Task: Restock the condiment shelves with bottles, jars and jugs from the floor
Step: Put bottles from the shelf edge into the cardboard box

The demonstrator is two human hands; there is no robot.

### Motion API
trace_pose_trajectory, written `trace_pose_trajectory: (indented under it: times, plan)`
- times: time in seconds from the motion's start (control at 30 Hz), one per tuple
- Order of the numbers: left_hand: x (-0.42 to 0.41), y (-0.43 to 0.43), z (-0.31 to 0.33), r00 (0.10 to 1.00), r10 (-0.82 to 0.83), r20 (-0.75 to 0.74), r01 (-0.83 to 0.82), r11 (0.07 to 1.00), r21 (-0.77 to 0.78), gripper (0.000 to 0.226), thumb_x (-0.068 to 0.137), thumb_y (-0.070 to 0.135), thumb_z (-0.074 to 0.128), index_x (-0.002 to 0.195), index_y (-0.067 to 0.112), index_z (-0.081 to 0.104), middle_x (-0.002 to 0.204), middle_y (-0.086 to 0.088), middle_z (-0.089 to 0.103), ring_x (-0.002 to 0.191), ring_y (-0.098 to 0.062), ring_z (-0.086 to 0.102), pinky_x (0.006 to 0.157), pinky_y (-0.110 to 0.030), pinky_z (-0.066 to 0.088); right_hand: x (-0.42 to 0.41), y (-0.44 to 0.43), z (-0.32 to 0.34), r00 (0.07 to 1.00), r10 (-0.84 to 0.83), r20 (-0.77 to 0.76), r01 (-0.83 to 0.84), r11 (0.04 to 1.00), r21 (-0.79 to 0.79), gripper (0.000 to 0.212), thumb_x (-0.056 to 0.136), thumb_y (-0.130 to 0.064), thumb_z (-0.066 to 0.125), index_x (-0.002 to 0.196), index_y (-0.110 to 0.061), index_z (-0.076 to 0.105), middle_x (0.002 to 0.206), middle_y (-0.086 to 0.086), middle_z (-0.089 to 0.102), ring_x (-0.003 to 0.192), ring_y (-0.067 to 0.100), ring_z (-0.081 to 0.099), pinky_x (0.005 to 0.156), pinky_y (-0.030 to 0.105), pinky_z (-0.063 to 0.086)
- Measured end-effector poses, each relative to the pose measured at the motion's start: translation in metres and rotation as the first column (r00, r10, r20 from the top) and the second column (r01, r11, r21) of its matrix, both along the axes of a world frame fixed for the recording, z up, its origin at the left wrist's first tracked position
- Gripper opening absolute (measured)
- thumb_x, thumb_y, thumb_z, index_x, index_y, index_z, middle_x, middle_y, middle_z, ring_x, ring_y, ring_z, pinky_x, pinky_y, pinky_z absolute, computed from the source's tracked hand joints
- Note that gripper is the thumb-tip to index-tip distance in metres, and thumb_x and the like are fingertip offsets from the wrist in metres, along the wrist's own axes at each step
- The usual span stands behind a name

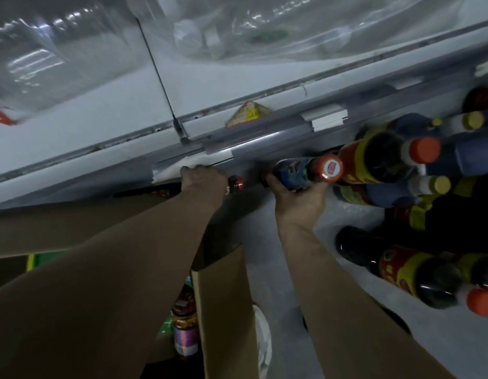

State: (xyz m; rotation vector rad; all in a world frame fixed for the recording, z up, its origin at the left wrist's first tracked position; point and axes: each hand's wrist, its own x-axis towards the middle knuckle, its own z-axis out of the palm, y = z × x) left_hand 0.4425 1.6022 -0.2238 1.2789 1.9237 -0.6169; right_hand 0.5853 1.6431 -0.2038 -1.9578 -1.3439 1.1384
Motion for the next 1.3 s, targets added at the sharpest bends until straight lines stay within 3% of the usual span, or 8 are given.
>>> trace_pose_trajectory:
  times: [0.07, 0.27, 0.47, 0.67, 0.87, 0.97, 1.07, 1.3]
  plan:
    - [0.0, -0.002, 0.001, 0.999, -0.012, -0.032, 0.013, 1.0, 0.018, 0.038, 0.094, 0.016, 0.056, 0.131, 0.018, 0.053, 0.132, -0.009, 0.057, 0.122, -0.03, 0.052, 0.104, -0.049, 0.036, 0.001, -0.005, 0.0, 1.0, -0.019, -0.02, 0.019, 1.0, -0.015, 0.07, 0.074, -0.011, 0.088, 0.132, 0.004, 0.053, 0.119, 0.014, 0.067, 0.109, 0.024, 0.066, 0.084, 0.005, 0.047]
    - [-0.013, 0.003, 0.043, 0.996, 0.077, 0.053, -0.088, 0.966, 0.243, 0.046, 0.093, 0.02, 0.064, 0.136, 0.022, 0.048, 0.135, -0.01, 0.056, 0.123, -0.034, 0.054, 0.097, -0.046, 0.044, -0.011, -0.012, 0.013, 0.993, -0.111, -0.045, 0.096, 0.965, -0.245, 0.085, 0.081, -0.007, 0.08, 0.15, -0.02, 0.034, 0.139, 0.006, 0.056, 0.129, 0.021, 0.053, 0.104, 0.022, 0.037]
    - [-0.015, 0.007, 0.096, 0.919, 0.234, 0.317, -0.355, 0.84, 0.41, 0.05, 0.093, 0.022, 0.063, 0.139, 0.016, 0.044, 0.129, -0.016, 0.059, 0.117, -0.035, 0.056, 0.096, -0.042, 0.044, -0.018, -0.03, 0.042, 0.994, -0.111, -0.026, 0.093, 0.923, -0.374, 0.081, 0.085, -0.007, 0.075, 0.153, -0.02, 0.032, 0.126, 0.007, 0.063, 0.093, 0.011, 0.058, 0.089, 0.028, 0.048]
    - [-0.002, -0.009, 0.111, 0.87, 0.242, 0.43, -0.427, 0.807, 0.409, 0.065, 0.09, 0.022, 0.069, 0.146, 0.017, 0.037, 0.14, -0.012, 0.054, 0.129, -0.029, 0.05, 0.108, -0.043, 0.039, -0.018, -0.031, 0.063, 0.995, -0.082, -0.056, 0.05, 0.901, -0.43, 0.086, 0.084, -0.005, 0.077, 0.155, -0.017, 0.029, 0.131, 0.007, 0.06, 0.099, 0.011, 0.055, 0.09, 0.027, 0.047]
    - [-0.004, -0.042, 0.104, 0.719, 0.418, 0.555, -0.67, 0.627, 0.397, 0.06, 0.085, 0.021, 0.075, 0.138, 0.021, 0.046, 0.133, -0.009, 0.059, 0.125, -0.026, 0.053, 0.109, -0.038, 0.041, -0.012, -0.033, 0.076, 0.998, -0.038, -0.043, 0.013, 0.884, -0.467, 0.089, 0.086, -0.009, 0.076, 0.157, -0.017, 0.024, 0.136, 0.007, 0.057, 0.107, 0.015, 0.055, 0.099, 0.033, 0.048]
    - [-0.007, -0.05, 0.108, 0.743, 0.361, 0.564, -0.637, 0.641, 0.428, 0.053, 0.082, 0.022, 0.078, 0.129, 0.023, 0.053, 0.126, -0.004, 0.064, 0.119, -0.023, 0.057, 0.1, -0.031, 0.042, -0.012, -0.036, 0.085, 0.999, -0.002, -0.049, -0.022, 0.88, -0.475, 0.087, 0.087, -0.009, 0.075, 0.157, -0.017, 0.025, 0.137, 0.007, 0.057, 0.12, 0.022, 0.056, 0.094, 0.03, 0.045]
    - [-0.008, -0.056, 0.124, 0.767, 0.346, 0.54, -0.608, 0.661, 0.44, 0.044, 0.083, 0.025, 0.078, 0.123, 0.025, 0.059, 0.122, -0.003, 0.066, 0.113, -0.022, 0.06, 0.097, -0.032, 0.047, -0.014, -0.044, 0.105, 0.998, 0.035, -0.058, -0.058, 0.879, -0.474, 0.081, 0.088, -0.008, 0.073, 0.156, -0.016, 0.029, 0.137, 0.007, 0.056, 0.117, 0.021, 0.057, 0.09, 0.03, 0.046]
    - [-0.015, -0.077, 0.22, 0.826, 0.316, 0.466, -0.522, 0.739, 0.425, 0.053, 0.088, 0.02, 0.071, 0.138, 0.025, 0.052, 0.136, -0.006, 0.059, 0.125, -0.024, 0.053, 0.105, -0.034, 0.042, -0.021, -0.06, 0.2, 0.968, 0.235, -0.092, -0.251, 0.868, -0.428, 0.06, 0.091, 0.0, 0.068, 0.146, -0.003, 0.045, 0.139, 0.014, 0.057, 0.122, 0.024, 0.057, 0.106, 0.039, 0.047]
